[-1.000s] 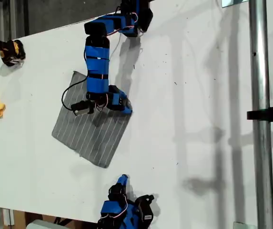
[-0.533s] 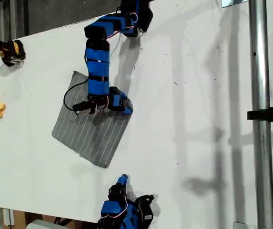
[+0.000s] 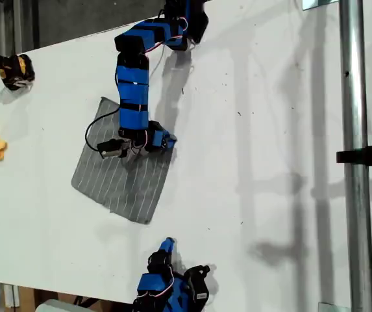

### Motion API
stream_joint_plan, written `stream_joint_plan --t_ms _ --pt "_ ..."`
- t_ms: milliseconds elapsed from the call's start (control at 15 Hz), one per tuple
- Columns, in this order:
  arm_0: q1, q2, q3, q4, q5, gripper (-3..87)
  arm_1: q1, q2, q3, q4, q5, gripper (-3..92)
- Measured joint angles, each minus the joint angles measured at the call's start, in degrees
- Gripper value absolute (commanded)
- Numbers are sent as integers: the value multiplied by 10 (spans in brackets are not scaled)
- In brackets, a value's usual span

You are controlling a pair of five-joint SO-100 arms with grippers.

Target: Grasp corners of a towel and fold twice.

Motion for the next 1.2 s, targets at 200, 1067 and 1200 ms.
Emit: stream_joint_plan --t_ms 200,1067,1200 --pt "0 0 -5 -2 -32 -25 0 0 0 -1 0 -1" --pt "-35 -597 -497 -15 20 -25 -6 0 0 -16 1 -1" --pt "-61 -695 -575 10 33 -24 -7 0 0 -16 1 -1"
